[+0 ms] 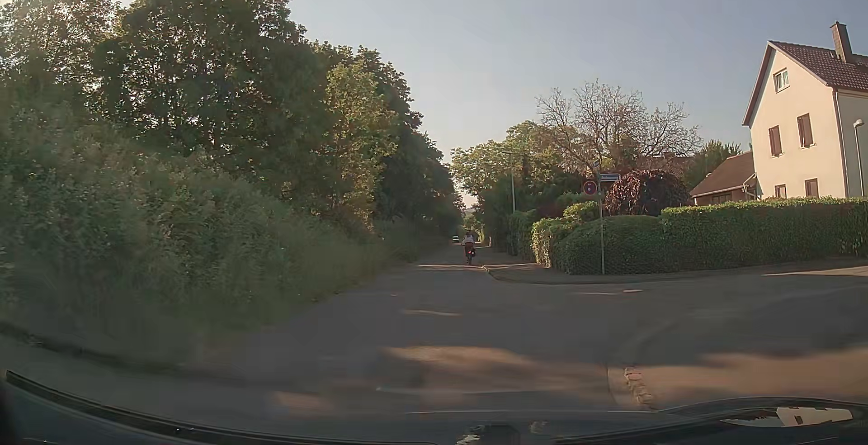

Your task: Follow the waypoints while adhering to traffic rules and regulations

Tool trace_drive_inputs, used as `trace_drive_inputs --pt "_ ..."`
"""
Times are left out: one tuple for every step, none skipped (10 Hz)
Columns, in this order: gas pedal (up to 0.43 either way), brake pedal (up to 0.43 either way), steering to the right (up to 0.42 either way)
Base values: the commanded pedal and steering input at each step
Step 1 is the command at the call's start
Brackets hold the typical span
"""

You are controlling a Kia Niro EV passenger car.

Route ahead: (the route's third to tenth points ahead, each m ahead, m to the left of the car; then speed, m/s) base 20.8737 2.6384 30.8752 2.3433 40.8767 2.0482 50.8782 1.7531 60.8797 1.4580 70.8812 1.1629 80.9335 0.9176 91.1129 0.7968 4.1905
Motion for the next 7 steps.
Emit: trace_drive_inputs --pt "0.008 0.000 0.009" --pt "0.008 0.000 0.009" --pt "0.008 0.000 0.009" --pt "0.008 0.000 0.009" --pt "0.008 0.000 0.009" --pt "0.008 0.000 0.009" --pt "0.020 0.000 0.009"
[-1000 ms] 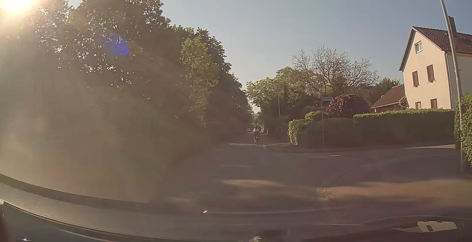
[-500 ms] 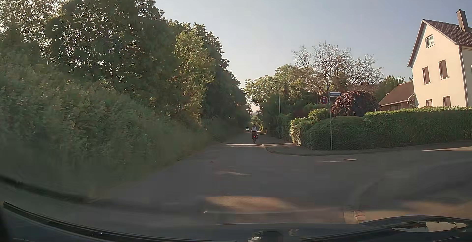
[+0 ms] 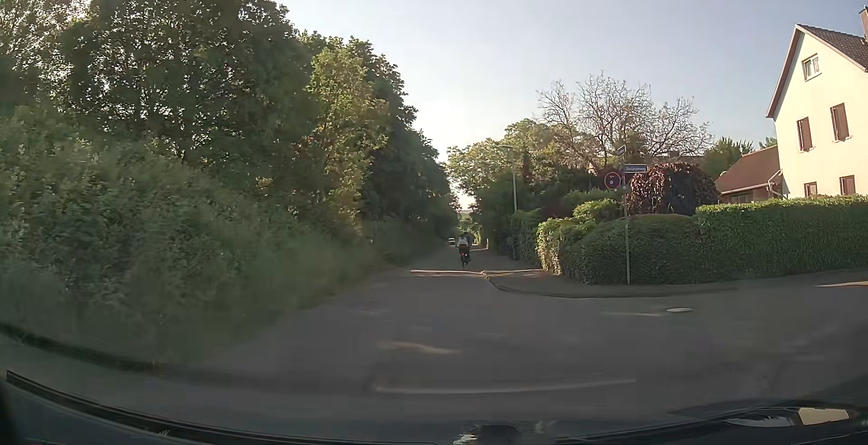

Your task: Follow the waypoints while adhering to traffic rules and regulations

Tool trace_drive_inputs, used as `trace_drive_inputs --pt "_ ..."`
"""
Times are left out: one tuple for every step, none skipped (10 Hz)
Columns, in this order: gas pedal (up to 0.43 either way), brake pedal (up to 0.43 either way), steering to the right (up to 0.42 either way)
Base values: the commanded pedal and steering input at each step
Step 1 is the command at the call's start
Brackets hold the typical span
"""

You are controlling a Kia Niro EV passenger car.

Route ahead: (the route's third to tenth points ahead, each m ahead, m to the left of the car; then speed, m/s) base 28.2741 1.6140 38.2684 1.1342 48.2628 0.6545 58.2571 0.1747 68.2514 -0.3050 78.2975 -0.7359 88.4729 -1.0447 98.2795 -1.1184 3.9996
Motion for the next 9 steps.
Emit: trace_drive_inputs --pt "0.020 0.000 0.009" --pt "0.020 0.000 0.009" --pt "0.020 0.000 0.009" --pt "0.020 0.000 0.009" --pt "0.028 0.000 0.009" --pt "0.039 0.000 0.009" --pt "0.047 0.000 0.009" --pt "0.047 0.000 0.008" --pt "0.047 0.000 0.006"
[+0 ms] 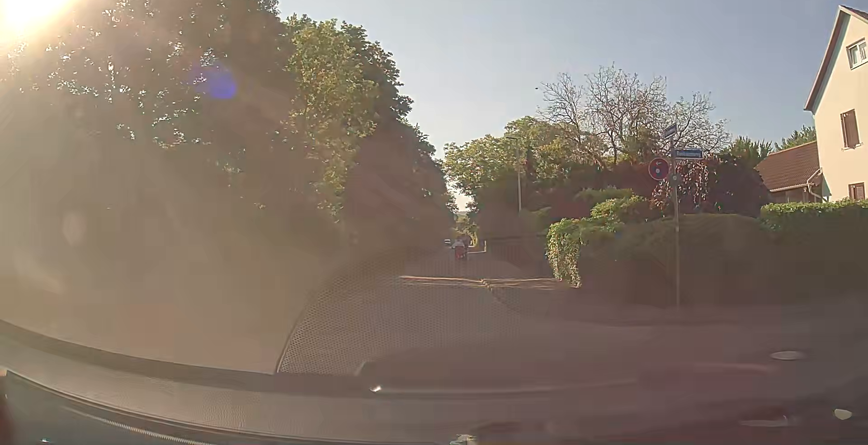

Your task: Follow the waypoints while adhering to traffic rules and regulations

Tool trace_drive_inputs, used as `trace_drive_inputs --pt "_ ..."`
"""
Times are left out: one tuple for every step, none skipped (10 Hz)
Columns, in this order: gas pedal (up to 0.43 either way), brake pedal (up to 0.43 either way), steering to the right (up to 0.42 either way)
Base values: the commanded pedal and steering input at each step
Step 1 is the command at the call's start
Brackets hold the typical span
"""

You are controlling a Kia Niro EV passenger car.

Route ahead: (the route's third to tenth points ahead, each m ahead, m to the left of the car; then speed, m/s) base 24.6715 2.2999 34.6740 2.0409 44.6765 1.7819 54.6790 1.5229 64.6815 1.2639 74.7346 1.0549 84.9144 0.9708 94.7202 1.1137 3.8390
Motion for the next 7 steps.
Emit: trace_drive_inputs --pt "0.059 0.000 0.004" --pt "0.059 0.000 0.001" --pt "0.059 0.000 -0.001" --pt "0.059 0.000 -0.005" --pt "0.059 0.000 -0.007" --pt "0.059 0.000 -0.009" --pt "0.059 0.000 -0.013"
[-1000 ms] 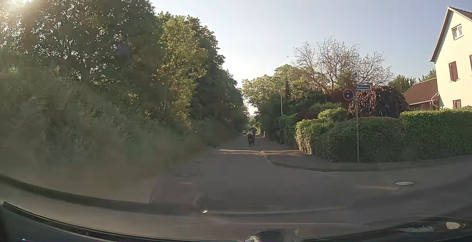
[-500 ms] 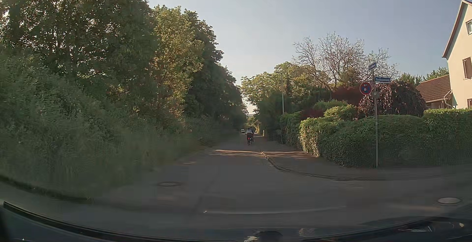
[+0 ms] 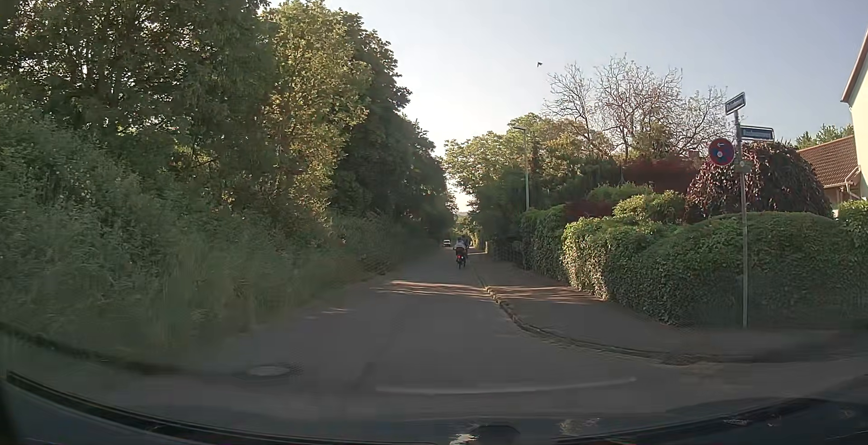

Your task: Follow the waypoints while adhering to traffic rules and regulations

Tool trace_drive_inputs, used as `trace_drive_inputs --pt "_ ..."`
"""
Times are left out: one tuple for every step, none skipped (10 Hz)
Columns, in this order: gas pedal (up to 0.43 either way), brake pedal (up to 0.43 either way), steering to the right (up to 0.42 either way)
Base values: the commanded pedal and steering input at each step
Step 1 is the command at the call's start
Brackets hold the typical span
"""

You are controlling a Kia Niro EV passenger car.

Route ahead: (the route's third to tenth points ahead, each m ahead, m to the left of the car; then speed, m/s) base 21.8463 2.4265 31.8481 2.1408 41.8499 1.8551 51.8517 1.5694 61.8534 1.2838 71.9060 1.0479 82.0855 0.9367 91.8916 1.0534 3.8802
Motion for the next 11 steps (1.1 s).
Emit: trace_drive_inputs --pt "0.067 0.000 -0.017" --pt "0.067 0.000 -0.022" --pt "0.067 0.000 -0.025" --pt "0.079 0.000 -0.028" --pt "0.079 0.000 -0.029" --pt "0.079 0.000 -0.029" --pt "0.079 0.000 -0.028" --pt "0.079 0.000 -0.029" --pt "0.079 0.000 -0.029" --pt "0.079 0.000 -0.028" --pt "0.079 0.000 -0.026"
